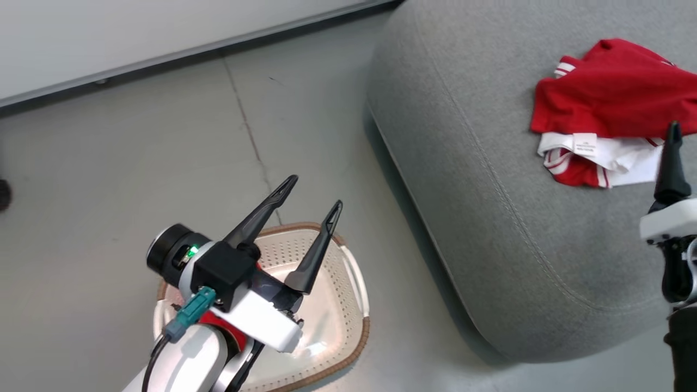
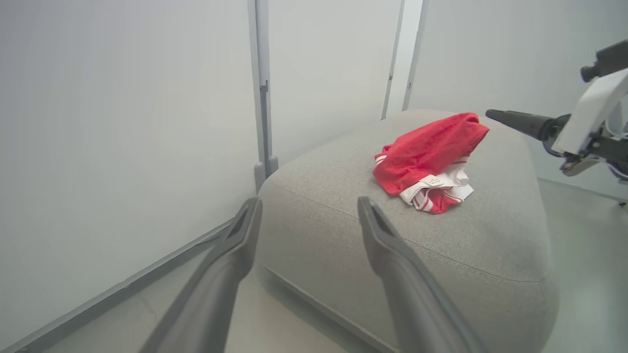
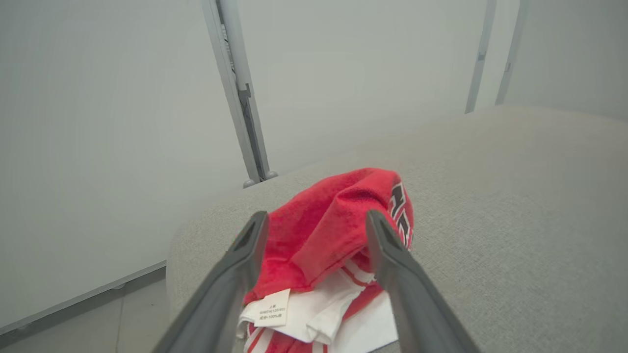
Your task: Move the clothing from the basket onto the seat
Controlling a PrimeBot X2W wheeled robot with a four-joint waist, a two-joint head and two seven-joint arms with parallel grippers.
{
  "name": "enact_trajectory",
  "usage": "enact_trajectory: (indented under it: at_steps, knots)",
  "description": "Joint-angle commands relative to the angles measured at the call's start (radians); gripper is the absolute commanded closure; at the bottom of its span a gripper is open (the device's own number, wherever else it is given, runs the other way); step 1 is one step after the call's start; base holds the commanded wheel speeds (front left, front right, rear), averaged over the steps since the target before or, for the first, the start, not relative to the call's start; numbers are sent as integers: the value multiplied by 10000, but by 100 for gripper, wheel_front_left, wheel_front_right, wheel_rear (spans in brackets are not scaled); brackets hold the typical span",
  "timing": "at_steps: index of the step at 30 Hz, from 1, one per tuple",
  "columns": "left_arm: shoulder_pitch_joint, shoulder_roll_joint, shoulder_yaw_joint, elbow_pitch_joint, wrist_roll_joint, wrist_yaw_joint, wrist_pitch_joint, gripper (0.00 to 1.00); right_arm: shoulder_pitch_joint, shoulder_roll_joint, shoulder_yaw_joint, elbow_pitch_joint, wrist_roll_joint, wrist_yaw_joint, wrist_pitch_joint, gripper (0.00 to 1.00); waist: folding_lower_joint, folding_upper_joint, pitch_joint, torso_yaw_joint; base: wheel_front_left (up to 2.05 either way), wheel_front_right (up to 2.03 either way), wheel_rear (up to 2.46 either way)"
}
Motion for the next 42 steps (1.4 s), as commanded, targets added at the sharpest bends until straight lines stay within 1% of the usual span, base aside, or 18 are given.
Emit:
enact_trajectory:
  at_steps: [1, 2, 3, 4, 12, 17, 21, 25, 30, 36, 42]
  knots:
    - [77, -1, 79, 3, -37, 42, -67, 0, 188, -7, 28, -53, -64, 3, -44, 0, 0, 0, -322, 349, 0, 0, 0]
    - [250, -105, 193, 119, -211, 192, -214, 0, 587, 188, 158, -686, -214, 4, -44, 0, 0, 0, -522, 651, 0, 0, 0]
    - [336, -123, 276, 163, -275, 271, -270, 0, 763, 297, 279, -986, -281, 3, -46, 0, 0, 0, -601, 782, 0, 0, 0]
    - [336, -123, 276, 163, -275, 271, -270, 0, 763, 297, 279, -986, -281, 3, -46, 0, 0, 0, -601, 782, 0, 0, 0]
    - [693, -259, 856, 587, -651, 670, -724, 0, 2228, 922, 1078, -3121, -833, 3, 233, 0, 0, 0, -1291, 1886, 0, 0, 0]
    - [1019, -296, 1334, 827, -935, 937, -922, 0, 3013, 1126, 1457, -4302, -1088, 3, 758, 0, 0, 0, -1678, 2377, 0, 0, 0]
    - [1275, -309, 1751, 961, -1173, 1057, -1031, 0, 3558, 1217, 1664, -5033, -1259, 3, 1171, 0, 0, 0, -1934, 2662, 0, 0, 0]
    - [1637, -378, 2226, 1039, -1389, 1162, -1097, 0, 4107, 1217, 1676, -5531, -1223, 3, 1452, 0, 0, 0, -2203, 2855, 0, 0, 0]
    - [2099, -484, 2845, 992, -1366, 1237, -1128, 0, 4679, 1224, 1681, -5896, -1048, 3, 1642, 0, 0, 0, -2456, 3025, 0, 0, 0]
    - [2789, -746, 3676, 728, -1039, 1051, -1123, 0, 5217, 1227, 1607, -6073, -1006, 3, 1786, 0, 0, 0, -2679, 3081, 0, 0, 0]
    - [3491, -910, 4073, 626, -533, 831, -1124, 0, 5681, 1226, 1453, -6167, -1001, 3, 1890, 0, 0, 0, -2888, 3049, 0, 0, 0]
